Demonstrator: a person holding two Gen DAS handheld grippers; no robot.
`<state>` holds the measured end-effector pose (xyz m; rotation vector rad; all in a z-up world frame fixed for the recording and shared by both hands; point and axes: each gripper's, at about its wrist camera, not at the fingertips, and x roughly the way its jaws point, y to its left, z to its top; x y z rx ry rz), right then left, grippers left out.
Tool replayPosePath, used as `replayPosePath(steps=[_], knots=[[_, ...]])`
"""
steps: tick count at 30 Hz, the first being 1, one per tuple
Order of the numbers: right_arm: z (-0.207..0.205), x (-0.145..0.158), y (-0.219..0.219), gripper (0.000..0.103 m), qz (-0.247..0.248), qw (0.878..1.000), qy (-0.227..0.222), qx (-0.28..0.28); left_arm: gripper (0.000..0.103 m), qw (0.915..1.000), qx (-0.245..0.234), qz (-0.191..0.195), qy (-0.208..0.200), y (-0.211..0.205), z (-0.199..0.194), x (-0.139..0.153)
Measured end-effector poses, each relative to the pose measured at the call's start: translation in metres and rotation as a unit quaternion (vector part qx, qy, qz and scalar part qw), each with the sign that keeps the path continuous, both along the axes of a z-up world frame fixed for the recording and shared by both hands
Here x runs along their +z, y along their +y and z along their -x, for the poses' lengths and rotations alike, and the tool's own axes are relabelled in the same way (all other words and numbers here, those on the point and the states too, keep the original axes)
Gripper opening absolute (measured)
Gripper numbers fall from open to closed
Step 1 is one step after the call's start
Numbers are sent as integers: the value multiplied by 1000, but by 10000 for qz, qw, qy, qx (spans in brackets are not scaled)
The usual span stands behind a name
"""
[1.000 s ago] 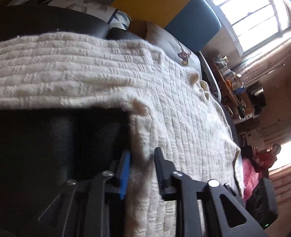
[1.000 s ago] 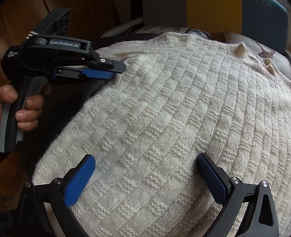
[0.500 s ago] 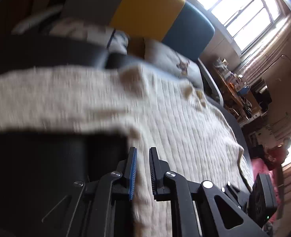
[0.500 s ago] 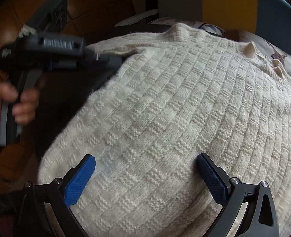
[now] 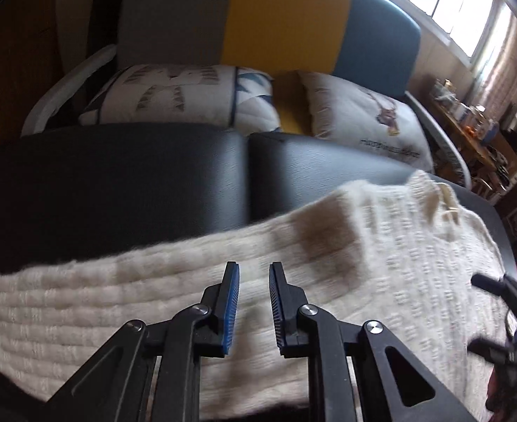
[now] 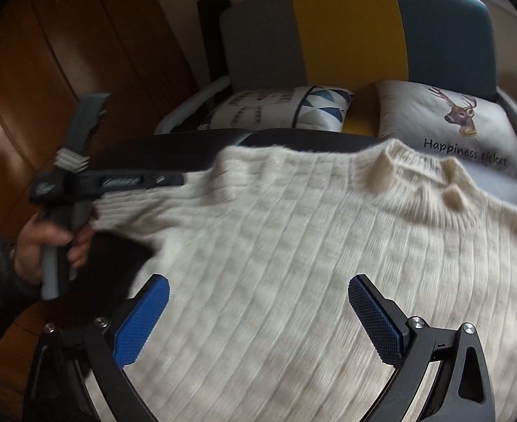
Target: Fold clothes
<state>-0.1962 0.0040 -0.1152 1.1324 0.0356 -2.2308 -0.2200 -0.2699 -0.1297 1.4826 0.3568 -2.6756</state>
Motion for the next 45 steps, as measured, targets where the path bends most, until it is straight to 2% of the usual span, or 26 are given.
replayPosePath(steps=[4, 8, 10, 11, 16, 19, 22, 24, 25, 30, 33, 37, 41, 43, 45], knots=[[49, -20, -20, 103, -720, 9968, -131, -312, 14, 9989, 246, -317, 237, -22, -18, -12], [64, -39, -21, 103, -1226, 9898, -262, -684, 14, 9971, 421, -516, 358, -31, -29, -15], [56, -37, -18, 103, -1287, 9890, -182, -710, 14, 9955, 560, -709, 290, -37, -31, -11], [57, -36, -19, 103, -1274, 9891, -201, -717, 17, 9946, 650, -754, 308, -41, -33, -6], [55, -32, -24, 103, -1315, 9887, -217, -688, 18, 9887, 1151, -589, 763, -85, -76, 22], [44, -12, -31, 103, -1079, 9926, -40, -550, 18, 9791, 1829, -386, 803, -133, -116, 30], [31, 4, -56, 103, -945, 9952, 143, -206, 18, 9599, 2709, -208, 697, -194, -161, 29], [27, 8, -78, 103, -953, 9952, 226, 27, 24, 9414, 3265, -466, 700, -238, -197, 23], [25, 7, -86, 103, -938, 9953, 214, 96, 25, 9353, 3409, -710, 634, -258, -212, 17], [18, -3, -117, 103, -866, 9959, 45, 271, 30, 9260, 3529, -1192, 620, -281, -223, -1], [31, -17, -127, 103, -853, 9960, -147, 234, 31, 9197, 3589, -1467, 616, -295, -229, -12], [32, -19, -126, 103, -885, 9957, -228, 129, 32, 9102, 3664, -1831, 611, -312, -237, -26], [35, -14, -124, 103, -988, 9949, -200, 6, 35, 9272, 3380, -1524, 536, -293, -207, -31], [41, -14, -125, 103, -1119, 9935, -182, -54, 32, 9329, 3328, -1297, 468, -284, -201, -30], [47, -16, -125, 103, -1221, 9922, -217, -128, 6, 9330, 3341, -1296, 344, -280, -202, -30]])
